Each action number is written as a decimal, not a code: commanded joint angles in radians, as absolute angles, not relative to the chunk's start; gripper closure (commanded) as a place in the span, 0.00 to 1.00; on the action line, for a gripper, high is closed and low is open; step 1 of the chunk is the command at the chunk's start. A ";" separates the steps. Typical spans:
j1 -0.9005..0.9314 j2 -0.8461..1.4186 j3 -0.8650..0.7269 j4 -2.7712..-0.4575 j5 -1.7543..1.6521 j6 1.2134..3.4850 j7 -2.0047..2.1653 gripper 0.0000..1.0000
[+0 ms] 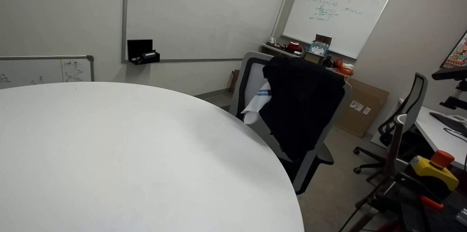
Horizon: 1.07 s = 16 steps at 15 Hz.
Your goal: Put the black object from the table and put it on the headrest
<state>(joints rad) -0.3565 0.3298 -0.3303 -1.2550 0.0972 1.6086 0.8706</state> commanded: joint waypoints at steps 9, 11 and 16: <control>-0.237 0.161 -0.146 -1.374 0.199 1.512 0.715 0.00; -0.187 0.119 -0.095 -1.421 0.200 1.499 0.713 0.00; -0.051 0.068 0.004 -1.509 0.208 1.473 0.684 0.00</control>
<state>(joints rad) -0.1144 0.1080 -0.0152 -1.4438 0.1875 1.4962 0.7375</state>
